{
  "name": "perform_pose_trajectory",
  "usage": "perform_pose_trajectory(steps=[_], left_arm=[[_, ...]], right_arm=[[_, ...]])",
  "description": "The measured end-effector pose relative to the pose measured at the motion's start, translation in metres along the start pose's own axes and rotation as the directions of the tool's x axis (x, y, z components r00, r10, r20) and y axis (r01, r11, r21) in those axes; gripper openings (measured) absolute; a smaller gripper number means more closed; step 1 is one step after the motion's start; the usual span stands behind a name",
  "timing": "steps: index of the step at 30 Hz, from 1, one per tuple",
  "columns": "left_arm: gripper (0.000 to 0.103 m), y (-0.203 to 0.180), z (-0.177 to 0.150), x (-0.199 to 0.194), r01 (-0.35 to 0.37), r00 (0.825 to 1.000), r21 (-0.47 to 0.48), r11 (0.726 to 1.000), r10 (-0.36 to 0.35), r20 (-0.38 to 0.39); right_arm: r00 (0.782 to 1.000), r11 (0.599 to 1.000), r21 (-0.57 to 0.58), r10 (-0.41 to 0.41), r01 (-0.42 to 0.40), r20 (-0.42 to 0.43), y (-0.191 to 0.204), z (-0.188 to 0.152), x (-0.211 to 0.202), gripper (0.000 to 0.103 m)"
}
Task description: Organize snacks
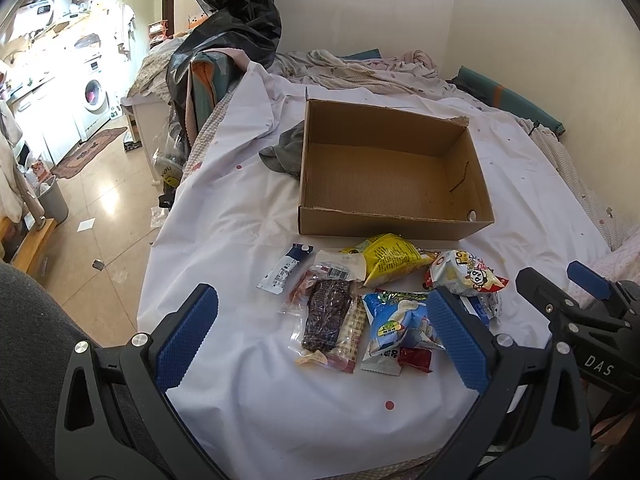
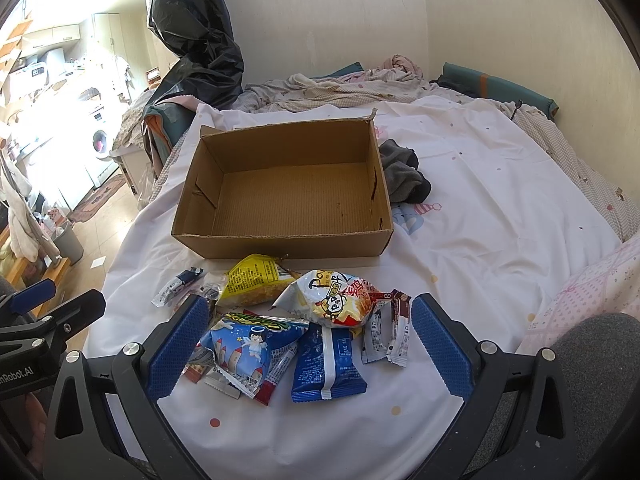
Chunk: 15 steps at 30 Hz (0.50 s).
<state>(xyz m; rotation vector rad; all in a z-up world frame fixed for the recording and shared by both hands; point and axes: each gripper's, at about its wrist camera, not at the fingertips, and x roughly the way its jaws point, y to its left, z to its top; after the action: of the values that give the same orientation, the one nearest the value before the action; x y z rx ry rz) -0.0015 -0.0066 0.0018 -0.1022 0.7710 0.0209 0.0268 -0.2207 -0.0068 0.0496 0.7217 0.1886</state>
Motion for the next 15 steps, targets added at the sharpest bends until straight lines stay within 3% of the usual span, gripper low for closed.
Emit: perform_pose_trajectory(steps=[15], left_arm=[[0.103,0.0031,-0.0011,0.0019,-0.01,1.0,-0.011,1.0,0.009,-0.001]], right_arm=[[1.0,1.0,0.001,-0.001,0.001,-0.004,-0.0019,0.0026,0.0004,0.103]])
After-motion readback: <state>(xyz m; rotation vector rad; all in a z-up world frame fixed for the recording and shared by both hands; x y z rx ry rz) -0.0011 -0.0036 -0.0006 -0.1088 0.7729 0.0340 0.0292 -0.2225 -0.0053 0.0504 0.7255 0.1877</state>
